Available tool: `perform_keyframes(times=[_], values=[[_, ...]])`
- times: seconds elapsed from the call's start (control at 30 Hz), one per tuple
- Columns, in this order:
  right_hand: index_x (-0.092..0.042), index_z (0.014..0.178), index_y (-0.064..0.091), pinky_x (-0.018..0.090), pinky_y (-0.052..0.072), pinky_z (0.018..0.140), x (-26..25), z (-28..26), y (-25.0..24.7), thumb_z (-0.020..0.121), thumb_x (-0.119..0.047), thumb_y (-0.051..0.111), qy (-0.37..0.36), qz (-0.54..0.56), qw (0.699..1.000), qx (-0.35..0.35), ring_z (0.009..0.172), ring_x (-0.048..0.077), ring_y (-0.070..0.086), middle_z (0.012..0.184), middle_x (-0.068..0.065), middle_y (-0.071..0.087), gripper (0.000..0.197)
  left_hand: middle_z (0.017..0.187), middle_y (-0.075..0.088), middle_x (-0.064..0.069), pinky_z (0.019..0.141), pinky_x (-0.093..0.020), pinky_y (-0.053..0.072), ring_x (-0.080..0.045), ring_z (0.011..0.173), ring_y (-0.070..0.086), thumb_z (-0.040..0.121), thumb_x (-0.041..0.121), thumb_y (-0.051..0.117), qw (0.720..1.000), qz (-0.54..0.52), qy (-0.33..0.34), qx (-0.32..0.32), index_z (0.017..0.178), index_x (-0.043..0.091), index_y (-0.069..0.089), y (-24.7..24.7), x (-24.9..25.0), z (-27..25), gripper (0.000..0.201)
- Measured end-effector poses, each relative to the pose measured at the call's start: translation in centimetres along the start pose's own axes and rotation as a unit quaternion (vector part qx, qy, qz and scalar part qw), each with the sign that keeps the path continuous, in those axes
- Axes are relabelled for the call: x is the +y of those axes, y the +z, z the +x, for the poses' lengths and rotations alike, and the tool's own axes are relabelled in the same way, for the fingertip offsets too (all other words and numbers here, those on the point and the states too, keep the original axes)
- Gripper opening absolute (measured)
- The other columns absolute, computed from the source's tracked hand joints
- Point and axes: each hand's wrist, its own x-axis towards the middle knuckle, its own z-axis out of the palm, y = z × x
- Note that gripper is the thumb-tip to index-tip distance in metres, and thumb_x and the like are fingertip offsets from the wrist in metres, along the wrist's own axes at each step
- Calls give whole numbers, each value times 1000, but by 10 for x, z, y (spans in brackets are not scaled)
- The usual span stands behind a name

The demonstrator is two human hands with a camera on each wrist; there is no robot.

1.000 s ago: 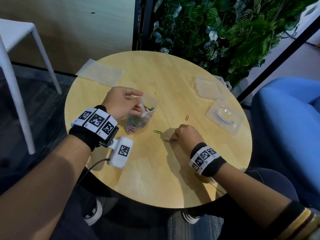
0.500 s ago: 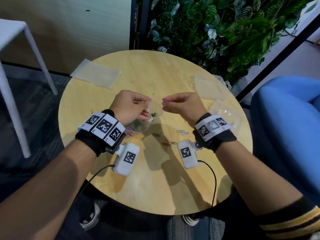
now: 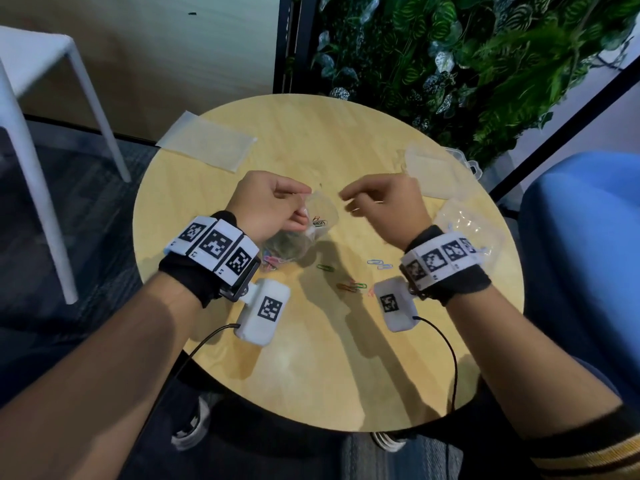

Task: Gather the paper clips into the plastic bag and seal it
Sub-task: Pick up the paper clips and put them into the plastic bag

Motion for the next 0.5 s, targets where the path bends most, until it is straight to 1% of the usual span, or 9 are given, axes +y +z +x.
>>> perform_keyframes(times=[0.03, 0.1, 0.17, 0.2, 0.27, 0.3, 0.33, 0.43, 0.5], values=[[-14, 95, 76, 35, 57, 87, 12, 0, -7, 83, -1, 52, 34, -42, 998, 17, 80, 14, 72, 87, 4, 76, 30, 80, 70, -18, 61, -21, 59, -19, 65, 72, 93, 0, 61, 1000, 2, 0, 3, 111, 1, 70, -1, 0, 1, 20], [-14, 121, 66, 29, 47, 98, 41, -5, -15, 94, -15, 51, 125, -205, 970, -40, 105, 21, 65, 117, 10, 69, 31, 80, 70, -17, 61, -22, 59, -18, 65, 71, 93, -1, 60, 1000, 3, 0, 5, 111, 1, 70, -1, 0, 2, 21], [-8, 131, 52, 34, 43, 90, 66, -14, -12, 100, -28, 42, 216, -295, 921, -134, 115, 31, 56, 130, 16, 58, 38, 81, 70, -18, 62, -22, 59, -20, 67, 71, 93, -1, 61, 1000, 2, -1, 1, 112, 1, 70, 0, 0, 2, 21], [-5, 130, 50, 35, 43, 86, 73, -20, -7, 101, -28, 41, 226, -326, 901, -174, 115, 34, 54, 131, 18, 55, 38, 82, 70, -19, 62, -22, 59, -21, 69, 71, 93, -1, 61, 1000, 2, -2, 0, 112, 1, 70, 0, 0, 2, 21], [-4, 131, 48, 40, 44, 94, 76, -29, 7, 98, -24, 47, 202, -383, 871, -231, 118, 37, 45, 134, 20, 44, 39, 84, 70, -20, 63, -22, 59, -22, 70, 71, 92, -2, 61, 1000, 3, -1, 1, 112, 1, 70, 0, -1, 1, 22], [-6, 134, 46, 44, 41, 100, 76, -31, 16, 96, -27, 51, 170, -404, 865, -243, 122, 39, 39, 137, 21, 37, 43, 84, 70, -20, 62, -22, 59, -21, 69, 71, 93, -1, 61, 1000, 4, 0, 2, 112, 1, 70, 0, -1, 0, 22], [-8, 136, 44, 47, 39, 104, 75, -33, 26, 95, -32, 50, 137, -399, 873, -245, 126, 40, 35, 140, 22, 32, 48, 84, 70, -20, 62, -21, 58, -20, 69, 71, 93, -1, 61, 1000, 5, 1, 3, 112, 1, 70, 0, -1, 0, 22], [-7, 144, 30, 52, 36, 105, 71, -41, 51, 97, -47, 28, 38, -368, 896, -248, 131, 38, 32, 149, 20, 25, 62, 83, 70, -18, 61, -20, 58, -18, 67, 71, 93, 0, 61, 1000, 8, 0, 4, 112, 2, 70, -1, 0, 0, 21], [-8, 150, 20, 49, 33, 109, 71, -49, 63, 98, -51, 21, -4, -384, 884, -266, 140, 36, 24, 158, 18, 14, 68, 82, 70, -17, 62, -20, 58, -18, 67, 71, 93, 1, 61, 1000, 13, 0, 3, 113, 3, 70, -2, 0, -1, 22]])
